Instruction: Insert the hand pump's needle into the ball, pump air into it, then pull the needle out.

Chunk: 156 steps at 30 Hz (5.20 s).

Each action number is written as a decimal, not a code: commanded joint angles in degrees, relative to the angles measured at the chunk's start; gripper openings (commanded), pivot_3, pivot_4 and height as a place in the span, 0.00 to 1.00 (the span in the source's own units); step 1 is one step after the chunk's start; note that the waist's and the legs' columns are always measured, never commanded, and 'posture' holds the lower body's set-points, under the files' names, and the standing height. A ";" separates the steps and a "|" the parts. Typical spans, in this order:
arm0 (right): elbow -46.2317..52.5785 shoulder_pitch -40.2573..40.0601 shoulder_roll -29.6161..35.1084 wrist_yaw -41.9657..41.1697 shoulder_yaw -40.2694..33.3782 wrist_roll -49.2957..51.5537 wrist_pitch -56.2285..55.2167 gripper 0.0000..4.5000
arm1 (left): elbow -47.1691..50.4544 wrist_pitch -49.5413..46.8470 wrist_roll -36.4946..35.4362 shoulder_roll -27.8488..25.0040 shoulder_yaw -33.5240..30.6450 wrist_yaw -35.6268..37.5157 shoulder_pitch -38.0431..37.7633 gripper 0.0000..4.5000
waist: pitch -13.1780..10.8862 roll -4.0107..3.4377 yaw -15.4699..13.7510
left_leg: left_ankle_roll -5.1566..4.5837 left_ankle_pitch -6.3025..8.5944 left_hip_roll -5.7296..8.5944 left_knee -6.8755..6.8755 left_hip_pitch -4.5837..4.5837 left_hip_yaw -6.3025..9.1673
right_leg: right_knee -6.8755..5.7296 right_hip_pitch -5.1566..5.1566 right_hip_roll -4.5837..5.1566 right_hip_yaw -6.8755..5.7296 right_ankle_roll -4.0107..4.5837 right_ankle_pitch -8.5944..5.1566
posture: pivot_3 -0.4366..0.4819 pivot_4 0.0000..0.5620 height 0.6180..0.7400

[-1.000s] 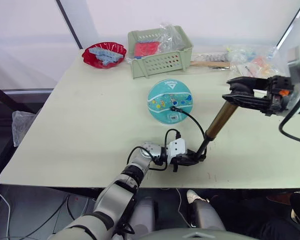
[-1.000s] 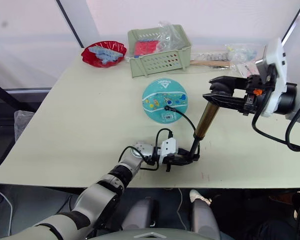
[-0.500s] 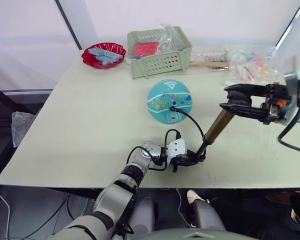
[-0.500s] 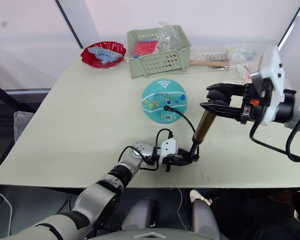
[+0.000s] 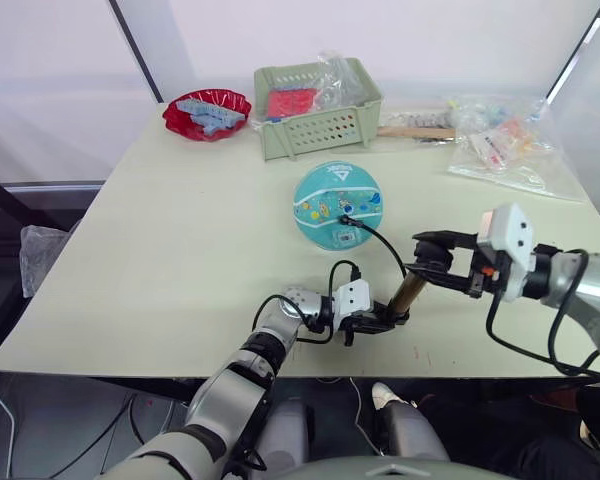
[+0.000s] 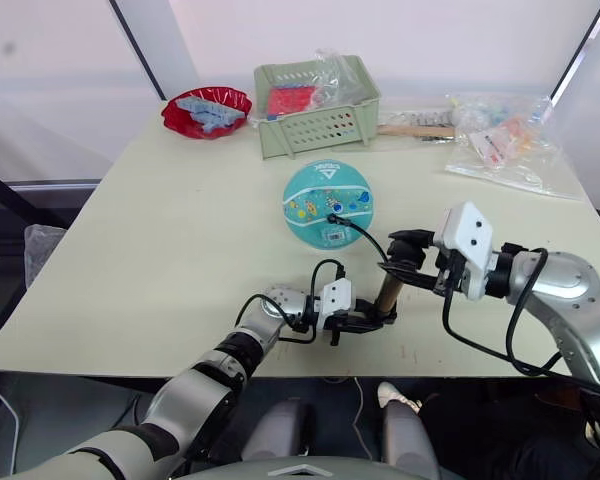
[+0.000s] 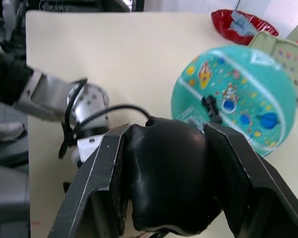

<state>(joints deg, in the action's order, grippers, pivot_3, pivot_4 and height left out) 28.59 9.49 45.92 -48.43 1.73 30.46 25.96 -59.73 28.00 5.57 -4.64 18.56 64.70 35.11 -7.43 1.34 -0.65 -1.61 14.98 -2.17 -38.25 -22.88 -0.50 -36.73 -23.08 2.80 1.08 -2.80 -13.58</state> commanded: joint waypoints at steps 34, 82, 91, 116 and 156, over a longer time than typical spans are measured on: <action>-1.64 21.69 10.70 -1.66 -23.22 33.52 23.01 0.43 | -4.33 -2.16 2.51 -0.99 1.81 0.55 -1.90 0.23 | -0.69 -0.34 -0.16 | 0.00 0.00 0.02 0.00 -0.20 0.11 | 0.06 -0.09 0.06 -0.02 0.02 0.02 | 0.48 0.27 0.97; -1.32 12.47 5.72 -4.68 -14.93 15.41 11.61 0.43 | -3.60 -1.37 3.01 -2.18 2.21 -0.37 -3.76 0.23 | -0.61 -0.24 -0.02 | 0.00 0.00 0.01 0.00 -0.06 0.45 | 0.05 0.02 0.01 -0.09 0.03 0.02 | 0.48 0.27 0.97; -3.61 20.56 11.71 -4.30 -21.95 26.59 20.44 0.43 | -3.70 -1.18 3.17 -2.37 2.45 -0.09 -3.67 0.23 | -0.74 -0.36 -0.07 | 0.00 0.00 0.01 0.01 -0.12 0.46 | 0.05 -0.03 0.02 -0.09 0.04 0.02 | 0.48 0.27 0.97; 0.36 3.07 2.10 -1.65 -2.44 4.71 5.96 0.43 | -3.29 -1.34 3.06 -2.20 2.39 -0.36 -3.79 0.23 | -0.17 -0.18 0.37 | 0.00 0.00 -0.04 0.05 0.02 0.46 | 0.03 0.01 -0.04 -0.10 0.01 0.00 | 0.48 0.27 0.97; -1.04 23.16 12.83 -1.32 -21.66 30.80 23.53 0.43 | -3.96 -1.50 3.22 -2.44 2.51 0.22 -2.79 0.23 | -0.97 -0.40 0.00 | 0.00 0.00 0.00 0.10 -0.13 0.52 | 0.07 -0.06 0.04 -0.15 0.05 0.01 | 0.48 0.27 0.97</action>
<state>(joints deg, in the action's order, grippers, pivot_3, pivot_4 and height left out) 26.96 30.22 57.85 -50.04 -15.69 58.66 49.85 -58.95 29.02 4.87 -5.06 18.74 65.27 35.17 -8.40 0.94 -0.65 -1.61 14.98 -2.18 -38.15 -23.02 0.02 -36.66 -23.15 2.85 0.93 -2.75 -13.57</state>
